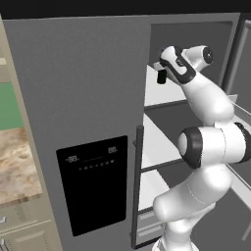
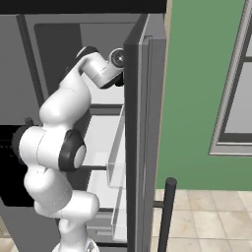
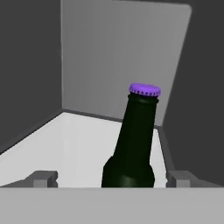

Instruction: Place the beer and liquor on the top shelf of the fridge to keep them out of children's reach, and place the kiwi on lower shelves for easy access.

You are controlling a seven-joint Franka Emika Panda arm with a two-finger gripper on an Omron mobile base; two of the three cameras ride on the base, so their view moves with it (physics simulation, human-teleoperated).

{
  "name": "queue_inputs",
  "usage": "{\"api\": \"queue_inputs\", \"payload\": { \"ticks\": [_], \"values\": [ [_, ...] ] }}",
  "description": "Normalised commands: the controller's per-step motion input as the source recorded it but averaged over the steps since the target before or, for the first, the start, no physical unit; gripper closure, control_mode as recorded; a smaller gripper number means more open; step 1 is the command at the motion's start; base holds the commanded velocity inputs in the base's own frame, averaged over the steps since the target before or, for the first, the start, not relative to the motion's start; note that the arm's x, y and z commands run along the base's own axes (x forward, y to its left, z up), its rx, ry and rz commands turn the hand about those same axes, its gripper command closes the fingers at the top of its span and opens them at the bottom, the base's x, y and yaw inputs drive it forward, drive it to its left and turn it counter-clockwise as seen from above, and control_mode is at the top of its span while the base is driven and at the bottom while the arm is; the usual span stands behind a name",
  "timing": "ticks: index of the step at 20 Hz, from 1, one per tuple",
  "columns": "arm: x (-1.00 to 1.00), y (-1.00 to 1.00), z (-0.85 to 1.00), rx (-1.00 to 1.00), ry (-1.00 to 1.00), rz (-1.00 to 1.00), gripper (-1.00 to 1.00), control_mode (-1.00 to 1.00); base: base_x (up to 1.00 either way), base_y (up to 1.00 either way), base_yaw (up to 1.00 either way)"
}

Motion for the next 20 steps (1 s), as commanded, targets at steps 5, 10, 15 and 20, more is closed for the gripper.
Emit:
{"api": "queue_inputs", "payload": {
  "ticks": [5,10,15,20],
  "values": [
    [-0.59,0.0,0.04,0.0,0.0,0.0,-1.0,-1.0,0.0,0.0,0.0],
    [-0.69,0.0,0.0,-0.01,0.02,-0.01,-1.0,-1.0,0.0,0.0,0.0],
    [-0.75,0.01,0.0,-0.02,0.05,0.0,-1.0,-1.0,0.0,0.0,0.0],
    [-0.86,0.01,0.0,-0.01,0.04,-0.01,-1.0,-1.0,0.0,0.0,0.0]
  ]
}}
